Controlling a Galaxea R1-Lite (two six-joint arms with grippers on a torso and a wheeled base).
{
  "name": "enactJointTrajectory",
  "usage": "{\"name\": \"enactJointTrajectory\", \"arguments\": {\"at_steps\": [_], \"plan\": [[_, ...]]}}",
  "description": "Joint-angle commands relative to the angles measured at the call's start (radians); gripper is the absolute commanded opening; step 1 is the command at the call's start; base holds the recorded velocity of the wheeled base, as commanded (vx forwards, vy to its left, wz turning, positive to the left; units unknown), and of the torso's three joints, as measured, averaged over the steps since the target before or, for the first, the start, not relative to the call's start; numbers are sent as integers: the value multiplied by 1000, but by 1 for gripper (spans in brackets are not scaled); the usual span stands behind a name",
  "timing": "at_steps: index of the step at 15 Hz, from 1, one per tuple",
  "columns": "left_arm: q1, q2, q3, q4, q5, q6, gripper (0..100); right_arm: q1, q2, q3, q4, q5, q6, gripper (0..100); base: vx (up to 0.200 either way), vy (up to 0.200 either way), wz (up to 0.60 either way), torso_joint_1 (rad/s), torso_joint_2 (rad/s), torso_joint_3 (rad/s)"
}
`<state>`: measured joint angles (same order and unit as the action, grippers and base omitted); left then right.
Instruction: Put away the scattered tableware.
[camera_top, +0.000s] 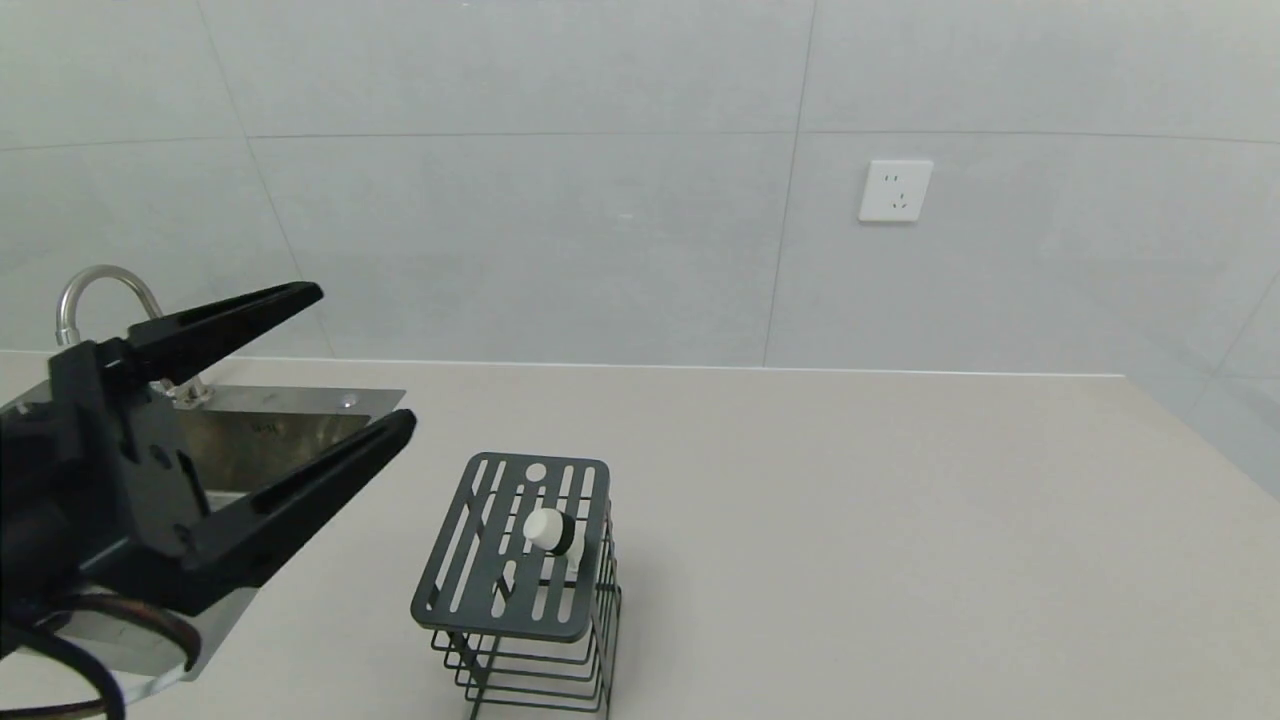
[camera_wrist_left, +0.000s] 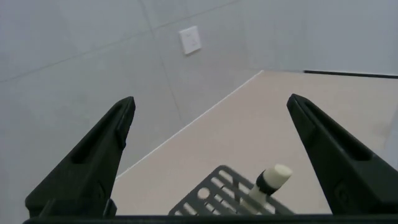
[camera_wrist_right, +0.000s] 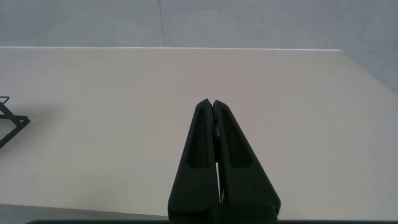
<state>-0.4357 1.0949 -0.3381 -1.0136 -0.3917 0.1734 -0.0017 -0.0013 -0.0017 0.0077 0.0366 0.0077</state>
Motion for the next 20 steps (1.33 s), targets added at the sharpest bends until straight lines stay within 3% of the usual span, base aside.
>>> {"name": "enactJointTrajectory", "arguments": {"at_steps": [1,2,3,5,6,7,9,12,13,14,16,17,20], "plan": [[175,-179,87,-2,-1,9,100,0,1,0,0,0,0,0,0,0,0,0,0,0],[255,-277,152,7,-6,9,100,0,1,0,0,0,0,0,0,0,0,0,0,0],[288,-362,211,29,-4,-2,100,0,1,0,0,0,0,0,0,0,0,0,0,0],[305,-546,277,133,1,-25,100,0,1,0,0,0,0,0,0,0,0,0,0,0],[316,-684,271,270,4,-34,100,0,1,0,0,0,0,0,0,0,0,0,0,0],[322,-704,269,294,4,-34,100,0,1,0,0,0,0,0,0,0,0,0,0,0],[387,-941,261,595,5,-40,100,0,1,0,0,0,0,0,0,0,0,0,0,0],[437,-1095,284,807,20,-88,100,0,1,0,0,0,2,0,0,0,0,0,0,0],[437,-1095,307,816,43,-98,100,0,1,0,0,0,2,0,0,0,0,0,0,0],[437,-1095,338,845,142,-114,100,0,1,0,0,0,3,0,0,0,0,0,0,0],[437,-1095,338,1015,300,-138,100,0,1,0,0,-6,5,0,0,0,0,0,0,0],[437,-1095,337,1024,327,-158,100,0,1,0,0,-27,5,0,0,0,0,0,0,0],[436,-1095,338,1015,313,-157,100,0,1,0,0,-64,8,0,0,0,0,0,0,0]]}}
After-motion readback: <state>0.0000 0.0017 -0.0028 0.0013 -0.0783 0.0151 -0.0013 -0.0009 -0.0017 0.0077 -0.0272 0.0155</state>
